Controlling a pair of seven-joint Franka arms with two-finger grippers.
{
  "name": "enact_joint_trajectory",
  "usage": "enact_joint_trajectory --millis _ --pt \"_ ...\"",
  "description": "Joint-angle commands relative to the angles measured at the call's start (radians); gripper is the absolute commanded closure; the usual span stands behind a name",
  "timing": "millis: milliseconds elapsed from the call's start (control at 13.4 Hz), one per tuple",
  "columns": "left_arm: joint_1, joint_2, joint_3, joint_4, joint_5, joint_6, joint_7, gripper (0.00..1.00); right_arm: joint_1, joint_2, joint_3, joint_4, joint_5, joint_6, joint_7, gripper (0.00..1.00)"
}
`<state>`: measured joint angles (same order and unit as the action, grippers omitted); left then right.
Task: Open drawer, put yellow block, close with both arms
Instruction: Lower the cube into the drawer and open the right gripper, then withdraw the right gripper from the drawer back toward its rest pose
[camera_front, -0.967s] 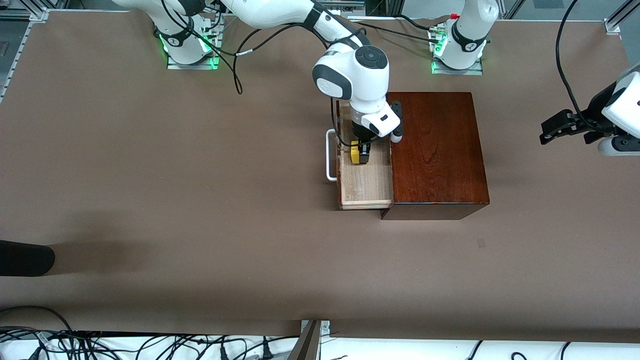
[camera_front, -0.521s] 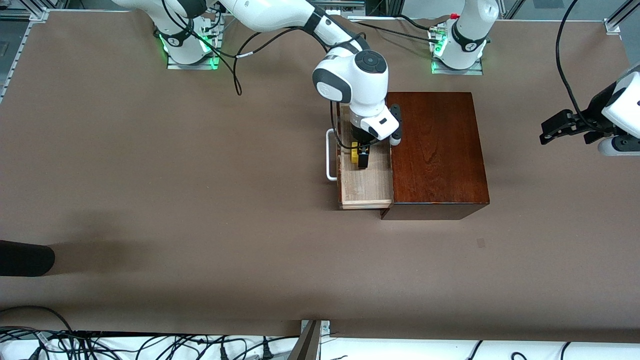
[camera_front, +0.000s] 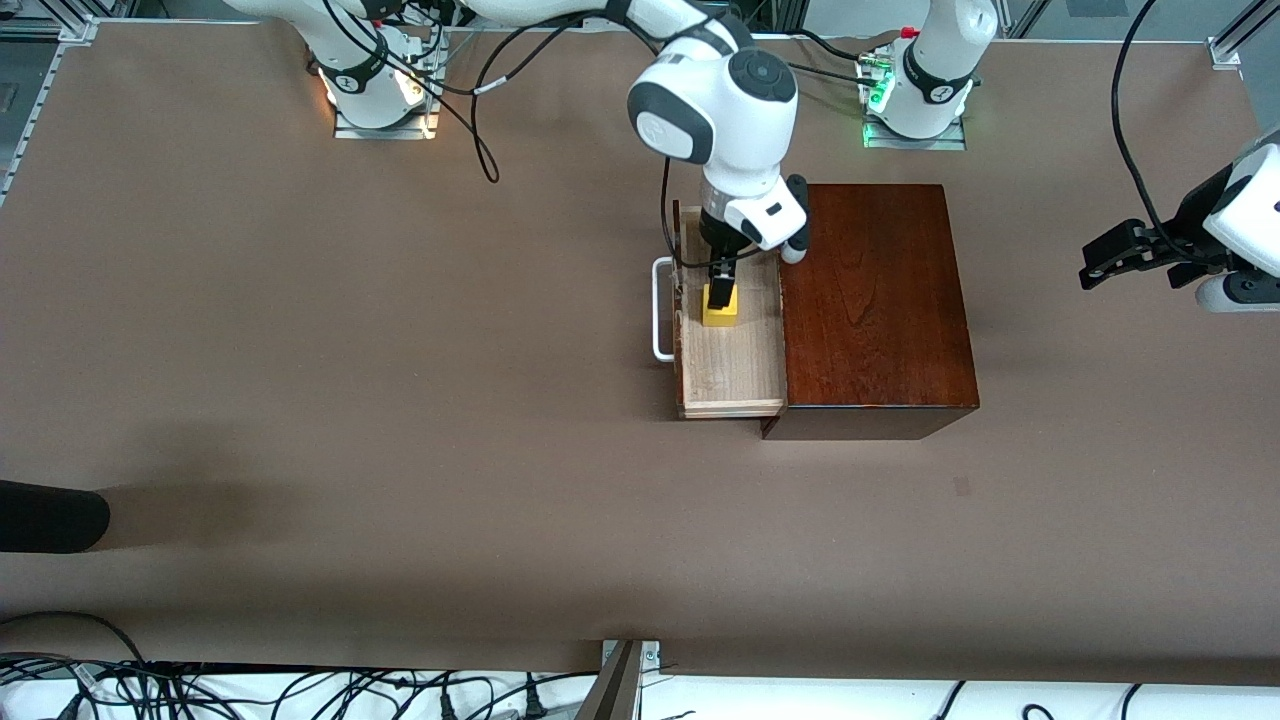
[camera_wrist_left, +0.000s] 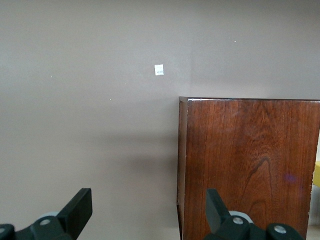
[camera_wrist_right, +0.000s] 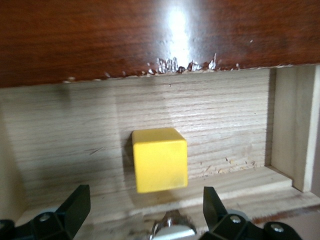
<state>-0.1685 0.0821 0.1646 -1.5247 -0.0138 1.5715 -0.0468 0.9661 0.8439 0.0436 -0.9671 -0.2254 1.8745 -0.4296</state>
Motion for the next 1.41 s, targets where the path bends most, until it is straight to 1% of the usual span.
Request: enact_joint_trajectory --millis 0,223,372,521,669,744,818,1116,1264,1339 --pt "0.000 0.015 0.000 0.032 0.012 -0.016 0.012 0.00 -0.010 -0.037 0.009 0.025 0.003 -0.075 -0.003 0.00" --pt "-0.005 0.022 0.000 0.032 0.008 -0.014 0.010 0.00 -0.084 -0.074 0.007 0.022 0.044 -0.106 -0.004 0.00" --pt "-0.006 0.025 -0.002 0.034 0.006 -0.013 0.010 0.00 -0.130 -0.115 -0.001 0.022 0.072 -0.153 0.000 0.00" --pt "-0.006 0.028 -0.002 0.034 0.006 -0.013 0.010 0.00 -0.199 -0.156 -0.001 0.022 0.099 -0.217 0.000 0.00" --pt "-0.008 0.030 -0.007 0.034 0.006 -0.013 0.010 0.00 -0.245 -0.173 -0.005 0.021 0.103 -0.257 -0.001 0.00" --pt "-0.012 0.031 -0.008 0.032 0.005 -0.013 0.010 0.00 -0.277 -0.204 -0.002 0.010 0.103 -0.262 0.006 0.00" --pt "-0.016 0.033 -0.008 0.034 0.003 -0.011 0.008 0.00 -0.309 -0.225 -0.002 -0.014 0.113 -0.262 0.006 0.00" --pt "-0.019 0.039 -0.008 0.035 0.000 -0.008 0.022 0.00 -0.470 -0.409 -0.002 -0.211 0.164 -0.241 0.014 0.00" --pt "-0.020 0.039 -0.008 0.037 -0.002 -0.007 0.021 0.00 -0.570 -0.512 -0.002 -0.330 0.178 -0.187 0.014 0.00" --pt "-0.022 0.039 -0.008 0.038 -0.009 -0.008 0.015 0.00 -0.622 -0.558 -0.002 -0.393 0.210 -0.164 0.025 0.00"
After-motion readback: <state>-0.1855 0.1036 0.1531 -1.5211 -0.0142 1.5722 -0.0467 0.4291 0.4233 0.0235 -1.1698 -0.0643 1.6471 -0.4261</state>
